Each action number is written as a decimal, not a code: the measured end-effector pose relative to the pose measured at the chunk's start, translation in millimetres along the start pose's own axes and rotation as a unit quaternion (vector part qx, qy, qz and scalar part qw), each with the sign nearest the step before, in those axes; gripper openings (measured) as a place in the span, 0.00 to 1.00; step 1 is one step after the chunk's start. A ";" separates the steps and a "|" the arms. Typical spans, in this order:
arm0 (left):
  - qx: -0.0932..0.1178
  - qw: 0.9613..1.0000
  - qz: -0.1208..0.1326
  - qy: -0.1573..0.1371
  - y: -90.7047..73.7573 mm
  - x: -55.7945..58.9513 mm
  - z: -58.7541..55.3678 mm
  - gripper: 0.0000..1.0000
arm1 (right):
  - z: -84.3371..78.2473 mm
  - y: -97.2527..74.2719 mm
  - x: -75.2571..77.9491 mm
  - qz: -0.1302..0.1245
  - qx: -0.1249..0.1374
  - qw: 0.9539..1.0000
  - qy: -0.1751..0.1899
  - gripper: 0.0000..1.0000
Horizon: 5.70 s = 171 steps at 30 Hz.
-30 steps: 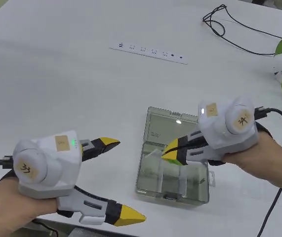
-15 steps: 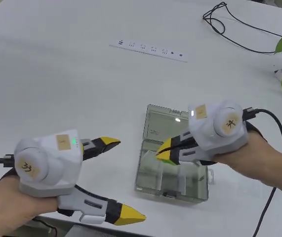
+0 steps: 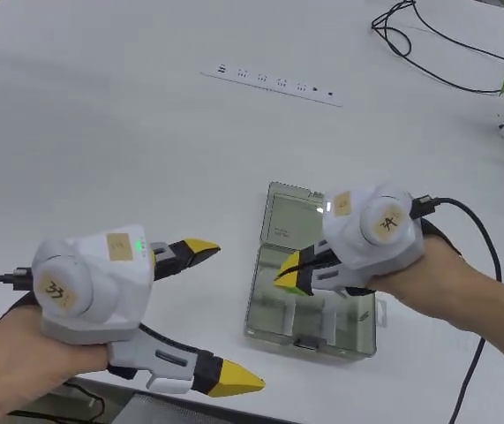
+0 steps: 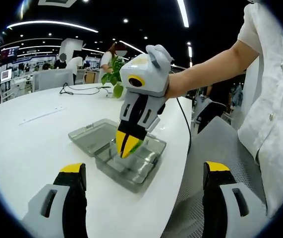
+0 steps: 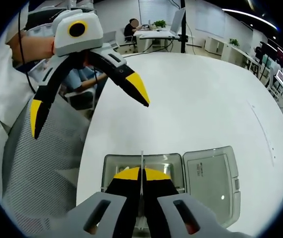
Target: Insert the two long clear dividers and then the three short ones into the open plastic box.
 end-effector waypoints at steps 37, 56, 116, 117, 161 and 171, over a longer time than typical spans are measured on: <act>-0.004 1.000 0.000 -0.003 1.3 -1.2 1.4 1.00 | 1.6 -0.3 2.3 -0.007 -0.023 1.000 0.019 0.09; -0.017 1.000 0.003 -0.006 1.0 0.7 4.0 1.00 | -12.4 -78.1 -2.4 -0.062 0.071 0.991 0.094 0.31; -0.036 0.999 0.013 0.005 -1.5 -1.2 8.8 0.99 | -217.0 -113.1 -11.5 -0.049 -0.212 0.976 0.028 0.42; -0.036 0.999 0.013 0.005 -1.5 -1.4 8.9 0.99 | -217.4 -112.9 -11.0 -0.049 -0.212 0.976 0.031 0.42; -0.003 0.999 0.004 -0.044 5.5 7.1 47.5 0.86 | -98.7 -158.3 -40.3 -0.152 -0.139 0.978 -0.031 0.32; 0.047 0.987 -0.030 -0.153 21.4 24.1 73.8 0.75 | -51.3 -164.2 -59.0 -0.174 -0.118 0.976 -0.062 0.32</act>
Point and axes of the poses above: the centre of the closed fingertips' face, and the gripper's own axes: y roughly forward along the fingers, x roughly to its right, z roughly out of its top, the point moved 6 cm from there along -y, roughly backward along the fingers, and after that the axes turned 4 degrees about -y, right-handed, at the moved point
